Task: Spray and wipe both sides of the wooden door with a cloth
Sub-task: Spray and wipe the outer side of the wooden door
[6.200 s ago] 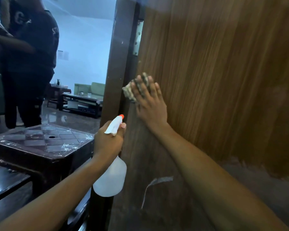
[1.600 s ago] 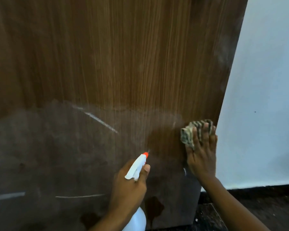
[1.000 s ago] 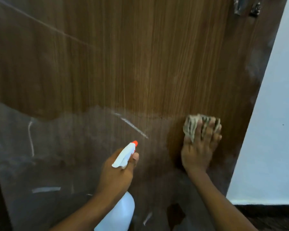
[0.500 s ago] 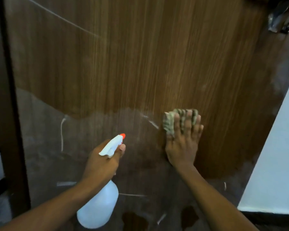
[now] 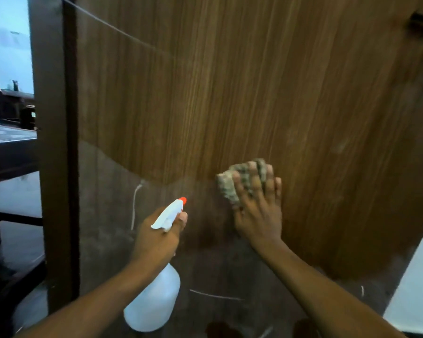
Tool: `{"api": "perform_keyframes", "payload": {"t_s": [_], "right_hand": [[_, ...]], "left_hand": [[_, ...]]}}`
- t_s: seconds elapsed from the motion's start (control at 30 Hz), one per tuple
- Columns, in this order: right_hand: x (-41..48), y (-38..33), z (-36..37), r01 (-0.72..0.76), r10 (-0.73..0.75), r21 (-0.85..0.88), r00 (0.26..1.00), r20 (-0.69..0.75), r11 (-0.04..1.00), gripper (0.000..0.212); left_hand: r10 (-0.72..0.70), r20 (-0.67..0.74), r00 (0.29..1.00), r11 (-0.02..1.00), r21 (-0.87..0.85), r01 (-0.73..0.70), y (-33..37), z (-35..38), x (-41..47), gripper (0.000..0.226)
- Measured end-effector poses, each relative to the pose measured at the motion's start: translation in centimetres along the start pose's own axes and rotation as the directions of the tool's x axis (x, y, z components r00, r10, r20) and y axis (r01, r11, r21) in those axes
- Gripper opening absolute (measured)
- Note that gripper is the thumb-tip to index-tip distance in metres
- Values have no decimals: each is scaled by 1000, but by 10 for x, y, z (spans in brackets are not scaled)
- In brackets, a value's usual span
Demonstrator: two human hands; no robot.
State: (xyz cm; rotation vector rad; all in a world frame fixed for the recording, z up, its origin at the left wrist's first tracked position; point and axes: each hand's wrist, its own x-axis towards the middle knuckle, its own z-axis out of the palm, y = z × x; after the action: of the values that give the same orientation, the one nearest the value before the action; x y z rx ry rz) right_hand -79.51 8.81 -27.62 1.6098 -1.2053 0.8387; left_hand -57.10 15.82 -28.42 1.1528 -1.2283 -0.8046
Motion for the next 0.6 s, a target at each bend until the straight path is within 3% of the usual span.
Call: {"api": "perform_keyframes", "payload": {"t_s": [0.1, 0.2, 0.27, 0.3, 0.37, 0.43, 0.5, 0.6], "right_hand": [[-15, -25, 18, 427, -425, -14, 902, 81, 904, 75], [-54, -7, 19, 594, -581, -53, 799, 155, 803, 77], [-62, 15, 10, 593, -575, -82, 800, 174, 801, 78], [-56, 24, 5, 544, -525, -88, 833, 173, 835, 79], [-28, 19, -5, 342, -330, -78, 935, 132, 937, 81], [11, -14, -6, 174, -171, -46, 984, 54, 984, 78], [34, -59, 2, 181, -181, 5, 983, 33, 983, 71], [20, -94, 23, 380, -380, 12, 923, 62, 925, 70]], "left_hand": [[31, -34, 999, 999, 9, -31, -7, -18, 6, 37], [14, -56, 998, 1000, 10, -14, -13, -36, 10, 40], [-22, -76, 997, 1000, -1, 22, -17, -46, 12, 40], [-44, -85, 995, 999, -1, 44, -19, -51, 13, 41], [-71, -92, 993, 997, -8, 71, -21, -59, 16, 41], [-74, -96, 993, 997, -25, 72, -20, -66, 20, 38], [-63, -96, 993, 997, -39, 60, -17, -72, 22, 34], [-54, -99, 994, 998, -33, 51, -15, -81, 23, 33]]}}
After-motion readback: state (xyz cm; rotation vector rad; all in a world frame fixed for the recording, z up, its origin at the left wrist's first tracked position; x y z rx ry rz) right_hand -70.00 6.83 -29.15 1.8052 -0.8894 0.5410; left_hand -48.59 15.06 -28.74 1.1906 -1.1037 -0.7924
